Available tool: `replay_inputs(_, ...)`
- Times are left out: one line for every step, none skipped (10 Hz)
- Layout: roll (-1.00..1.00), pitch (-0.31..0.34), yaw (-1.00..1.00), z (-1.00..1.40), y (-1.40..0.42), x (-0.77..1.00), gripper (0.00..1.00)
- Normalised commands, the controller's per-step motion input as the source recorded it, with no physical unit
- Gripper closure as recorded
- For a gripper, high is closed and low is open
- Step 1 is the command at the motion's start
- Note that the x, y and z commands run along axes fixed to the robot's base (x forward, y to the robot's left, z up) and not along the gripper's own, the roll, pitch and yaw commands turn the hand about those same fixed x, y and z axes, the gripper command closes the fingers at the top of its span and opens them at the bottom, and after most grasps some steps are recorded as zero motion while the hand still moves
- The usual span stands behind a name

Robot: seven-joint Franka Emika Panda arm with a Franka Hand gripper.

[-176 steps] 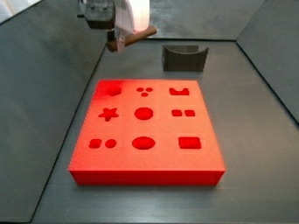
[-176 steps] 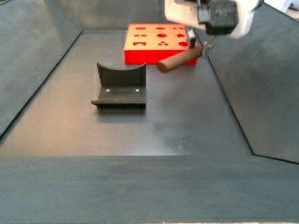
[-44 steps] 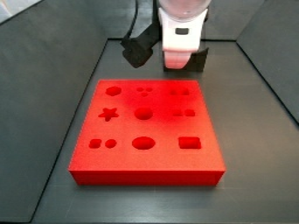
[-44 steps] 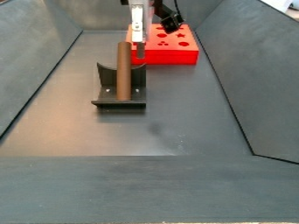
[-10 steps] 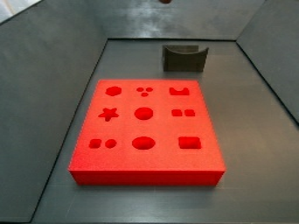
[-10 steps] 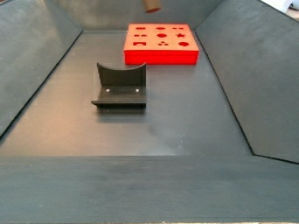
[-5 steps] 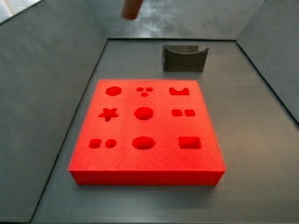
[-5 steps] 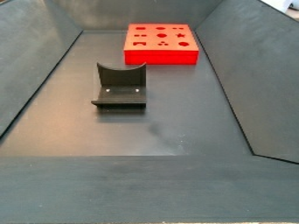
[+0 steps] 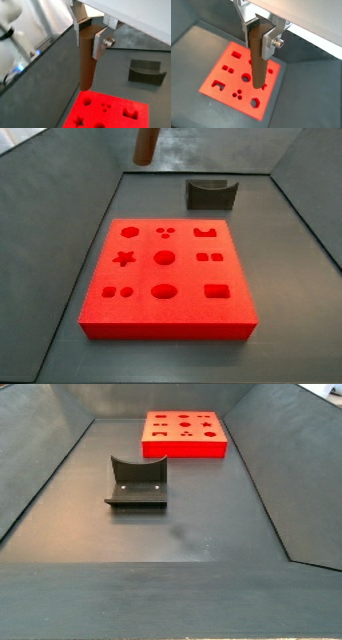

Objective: Pick up the oval object. Move up. Place the oval object on the fixture. Regrasp the oval object. Move to above the board. Insert the oval object.
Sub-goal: Move to above the board, then insert the oval object.

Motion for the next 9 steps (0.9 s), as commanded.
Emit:
replay_inputs(-0.23, -0.612, 1.0, 0.0, 0.01, -0.1, 1.0)
replay_inputs(-0.2, -0.663, 1.0, 0.0, 0.02, -0.09, 1.0)
replay_inputs(-0.14, -0.638, 0.85, -0.01, 0.02, -0.08, 1.0)
replay_inputs(-0.1, -0.549, 0.68, -0.01, 0.02, -0.08, 1.0)
replay_inputs(-0.04, -0.315, 0.3, 0.0, 0.01, -0.06, 1.0)
replay_inputs(-0.03, -0.231, 0.2, -0.01, 0.01, -0.05, 1.0)
replay_inputs(0.0, 0.0, 0.0, 0.0, 0.0, -0.03, 1.0)
replay_inputs(0.0, -0.009, 0.0, 0.0, 0.0, -0.05, 1.0)
replay_inputs(-0.03, -0.026, 0.0, -0.03, 0.0, -0.05, 1.0)
